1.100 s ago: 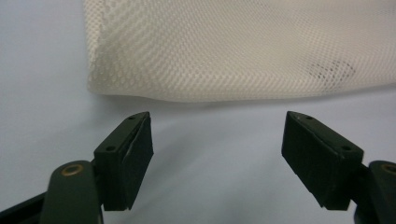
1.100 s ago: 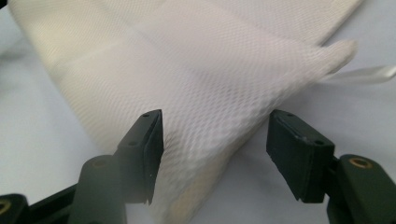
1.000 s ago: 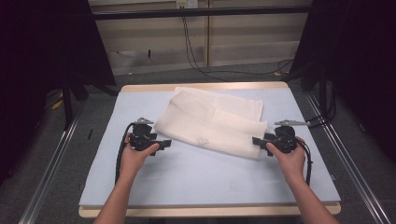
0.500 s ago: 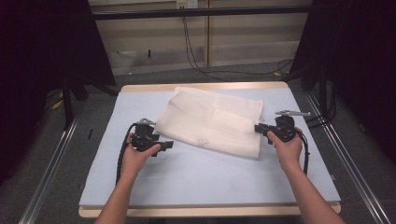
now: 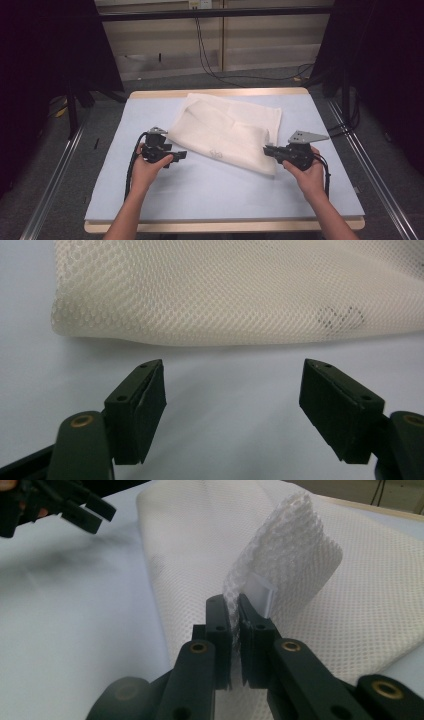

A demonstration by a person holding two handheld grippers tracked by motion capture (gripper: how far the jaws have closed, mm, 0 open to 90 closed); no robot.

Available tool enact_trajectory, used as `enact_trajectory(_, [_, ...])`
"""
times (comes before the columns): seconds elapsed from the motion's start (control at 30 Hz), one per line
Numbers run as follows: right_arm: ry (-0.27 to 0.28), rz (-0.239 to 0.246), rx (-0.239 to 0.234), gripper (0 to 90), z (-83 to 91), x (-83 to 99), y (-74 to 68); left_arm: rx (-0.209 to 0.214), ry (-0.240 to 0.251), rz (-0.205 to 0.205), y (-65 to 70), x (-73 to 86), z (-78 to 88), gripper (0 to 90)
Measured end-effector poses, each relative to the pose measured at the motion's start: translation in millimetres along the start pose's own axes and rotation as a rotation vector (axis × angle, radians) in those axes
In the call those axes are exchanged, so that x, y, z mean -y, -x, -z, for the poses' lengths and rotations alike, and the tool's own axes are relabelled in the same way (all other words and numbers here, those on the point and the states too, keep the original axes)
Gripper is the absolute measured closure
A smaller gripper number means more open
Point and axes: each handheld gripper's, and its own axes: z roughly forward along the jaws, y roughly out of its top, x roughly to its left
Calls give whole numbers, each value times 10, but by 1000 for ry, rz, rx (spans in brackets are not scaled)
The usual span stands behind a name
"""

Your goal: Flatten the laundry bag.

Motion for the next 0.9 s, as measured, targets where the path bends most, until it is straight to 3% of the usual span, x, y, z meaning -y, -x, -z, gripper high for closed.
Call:
enact_trajectory(0.13, [2,41,-41,840,22,63,-97,7,-2,-7,28,-15,7,264])
enact_trajectory(0.23, [-7,66,-67,840,21,107,-164,21,24,16,100,-29,-24,264])
enact_trajectory(0.43, [-57,120,-133,840,-59,169,-312,50,10,-12,228,-84,-86,264])
enact_trajectory(0.47, [-74,131,-145,840,-76,183,-343,52,22,1,253,-88,-105,263])
enact_trajectory(0.57, [-95,151,-169,840,-93,215,-389,58,10,-25,301,-127,-138,260])
enact_trajectory(0.77, [-125,158,-216,837,-117,273,-419,71,38,-37,412,-220,-174,264])
enact_trajectory(0.9, [-152,168,-238,837,-134,309,-446,72,24,-81,451,-264,-251,277])
